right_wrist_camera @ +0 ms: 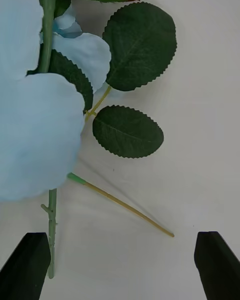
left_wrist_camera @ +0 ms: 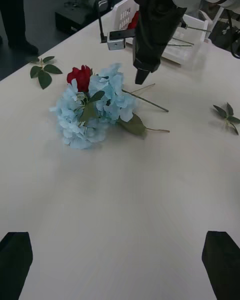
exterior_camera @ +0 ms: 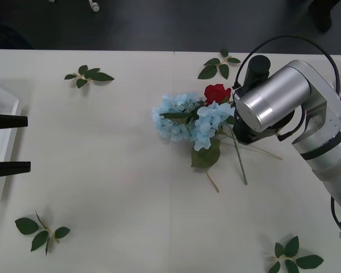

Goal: Put the red flowers into the right box and the blue flowers into the left box

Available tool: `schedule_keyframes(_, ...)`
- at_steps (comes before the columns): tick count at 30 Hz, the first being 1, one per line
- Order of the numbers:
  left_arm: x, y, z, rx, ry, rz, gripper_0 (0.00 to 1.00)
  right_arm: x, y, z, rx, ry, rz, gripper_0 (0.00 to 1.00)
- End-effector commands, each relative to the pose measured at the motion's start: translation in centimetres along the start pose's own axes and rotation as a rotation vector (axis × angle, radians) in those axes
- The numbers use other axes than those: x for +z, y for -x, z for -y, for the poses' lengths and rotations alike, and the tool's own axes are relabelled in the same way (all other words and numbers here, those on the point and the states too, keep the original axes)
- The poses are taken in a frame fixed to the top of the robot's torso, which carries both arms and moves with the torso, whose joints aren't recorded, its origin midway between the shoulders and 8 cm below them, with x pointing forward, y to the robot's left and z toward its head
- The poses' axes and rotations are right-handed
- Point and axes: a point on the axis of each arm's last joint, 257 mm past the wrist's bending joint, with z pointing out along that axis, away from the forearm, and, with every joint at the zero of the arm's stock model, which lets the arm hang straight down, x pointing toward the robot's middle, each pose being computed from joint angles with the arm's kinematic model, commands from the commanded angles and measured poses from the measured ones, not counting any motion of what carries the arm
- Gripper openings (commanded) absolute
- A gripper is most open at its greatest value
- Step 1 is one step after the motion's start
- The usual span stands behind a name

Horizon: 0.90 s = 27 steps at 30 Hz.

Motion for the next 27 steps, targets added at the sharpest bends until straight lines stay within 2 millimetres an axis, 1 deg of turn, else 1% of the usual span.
schedule_keyframes(1,-0.6,0.9,-0.7,0.070,0.023,-0.005,1.00,-1.1,1.6,-0.8,0.033,0.024,0.038,0.85)
schedule_keyframes(10,-0.6,0.9,-0.7,0.070,0.023,-0.005,1.00,0.3,-0.3,-2.6,0.002,0.041,-0.004,0.85)
schedule_keyframes(12,-0.6,0.9,-0.7,0.070,0.023,-0.005,1.00,0.5,-0.4,-2.8,-0.002,0.040,-0.007,0.85)
schedule_keyframes(18,-0.6,0.9,-0.7,0.070,0.023,-0.005,1.00,1.4,-0.9,-4.4,0.006,0.081,-0.024,0.85)
schedule_keyframes(22,-0.6,0.9,-0.7,0.070,0.023,-0.005,1.00,2.4,-1.8,-5.8,0.017,0.128,-0.063,0.85)
schedule_keyframes(24,-0.6,0.9,-0.7,0.070,0.023,-0.005,1.00,2.6,-2.1,-6.2,0.003,0.129,-0.070,0.85)
schedule_keyframes(27,-0.6,0.9,-0.7,0.070,0.023,-0.005,1.00,3.0,-2.0,-6.6,-0.005,0.125,-0.057,0.85)
